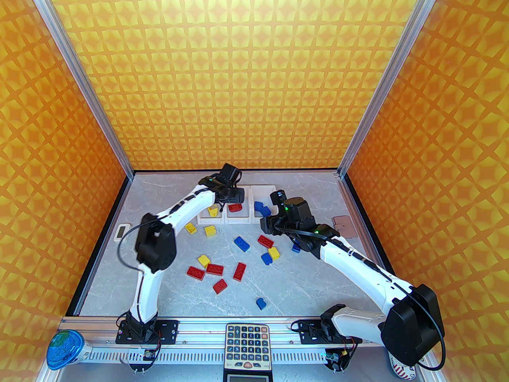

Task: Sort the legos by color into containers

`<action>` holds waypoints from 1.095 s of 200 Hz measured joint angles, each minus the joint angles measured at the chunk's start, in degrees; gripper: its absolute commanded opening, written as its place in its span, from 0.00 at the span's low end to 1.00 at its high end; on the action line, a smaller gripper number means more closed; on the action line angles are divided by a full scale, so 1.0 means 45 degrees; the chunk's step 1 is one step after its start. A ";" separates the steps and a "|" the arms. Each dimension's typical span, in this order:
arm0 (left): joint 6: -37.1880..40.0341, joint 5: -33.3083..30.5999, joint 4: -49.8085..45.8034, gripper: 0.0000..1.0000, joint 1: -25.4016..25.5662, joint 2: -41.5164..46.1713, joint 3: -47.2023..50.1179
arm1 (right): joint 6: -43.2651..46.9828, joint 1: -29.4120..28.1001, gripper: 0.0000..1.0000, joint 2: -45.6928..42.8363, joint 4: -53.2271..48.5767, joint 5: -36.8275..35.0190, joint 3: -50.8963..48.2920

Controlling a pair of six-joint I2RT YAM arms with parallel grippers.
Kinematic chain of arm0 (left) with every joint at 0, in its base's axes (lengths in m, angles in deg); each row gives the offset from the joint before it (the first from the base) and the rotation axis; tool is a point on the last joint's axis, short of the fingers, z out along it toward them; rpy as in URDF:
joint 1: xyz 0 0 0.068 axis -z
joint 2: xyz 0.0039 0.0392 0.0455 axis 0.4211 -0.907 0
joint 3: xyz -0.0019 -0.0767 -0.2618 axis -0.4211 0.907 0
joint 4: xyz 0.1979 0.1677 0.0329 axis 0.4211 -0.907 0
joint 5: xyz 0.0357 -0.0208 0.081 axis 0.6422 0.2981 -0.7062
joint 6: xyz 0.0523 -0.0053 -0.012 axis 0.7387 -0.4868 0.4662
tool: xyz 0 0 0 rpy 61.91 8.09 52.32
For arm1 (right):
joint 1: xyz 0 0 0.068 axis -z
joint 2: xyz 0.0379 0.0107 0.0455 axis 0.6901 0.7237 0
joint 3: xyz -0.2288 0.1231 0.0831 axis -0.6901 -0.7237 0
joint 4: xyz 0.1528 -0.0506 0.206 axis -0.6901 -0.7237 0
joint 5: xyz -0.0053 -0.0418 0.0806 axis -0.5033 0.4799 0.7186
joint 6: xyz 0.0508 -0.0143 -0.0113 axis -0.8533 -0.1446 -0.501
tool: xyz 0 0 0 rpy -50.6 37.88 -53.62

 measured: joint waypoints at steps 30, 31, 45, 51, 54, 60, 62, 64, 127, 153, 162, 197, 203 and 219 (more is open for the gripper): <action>0.0427 -0.0005 0.0549 0.79 0.0000 0.2210 0.1914 | 0.0005 0.0000 0.60 0.0019 0.0000 -0.0005 0.0000; 0.0476 -0.0005 0.0597 0.79 0.0000 0.2312 0.2021 | 0.0005 0.0000 0.60 0.0019 0.0000 -0.0005 0.0000; 0.0685 -0.0010 0.0976 0.80 0.0000 0.3206 0.3099 | 0.0005 0.0000 0.60 0.0024 0.0000 -0.0005 0.0000; 0.0782 -0.0010 0.1117 0.80 -0.0015 0.3546 0.3585 | 0.0000 0.0000 0.60 0.0024 0.0000 -0.0005 0.0000; 0.0806 -0.0010 0.1258 0.80 -0.0034 0.3725 0.3881 | 0.0005 0.0000 0.60 0.0024 0.0000 -0.0005 0.0000; 0.0884 -0.0005 0.1443 0.80 -0.0063 0.4065 0.4473 | 0.0005 0.0000 0.60 0.0024 0.0000 -0.0005 0.0000; 0.0899 -0.0010 0.1467 0.80 -0.0068 0.4163 0.4639 | 0.0005 0.0000 0.60 0.0024 0.0000 -0.0005 -0.0005; 0.0913 -0.0010 0.1501 0.80 -0.0083 0.4231 0.4765 | 0.0005 0.0000 0.60 0.0024 0.0000 -0.0005 0.0000; 0.1277 -0.0015 0.3711 0.80 -0.0563 0.6815 0.9656 | 0.0005 -0.0389 0.60 0.0534 0.0005 -0.0073 0.0000; 0.1384 -0.0015 0.4755 0.81 -0.0563 0.7830 1.0919 | 0.0010 -0.0670 0.60 0.0903 0.0000 -0.0102 0.0000; 0.1462 -0.0015 0.5095 0.81 -0.0568 0.8009 1.1171 | 0.0010 -0.0738 0.60 0.1030 0.0005 -0.0102 0.0000; 0.1705 -0.0015 0.6314 0.81 -0.0612 0.8233 1.2080 | 0.0015 -0.1039 0.60 0.1690 0.0010 -0.0107 0.0049; 0.1753 -0.0015 0.6475 0.81 -0.0617 0.8233 1.2230 | 0.0019 -0.1112 0.60 0.1812 0.0010 -0.0112 0.0049; 0.1841 -0.0015 0.6669 0.81 -0.0641 0.8233 1.2483 | 0.0024 -0.1277 0.60 0.2079 0.0010 -0.0102 0.0053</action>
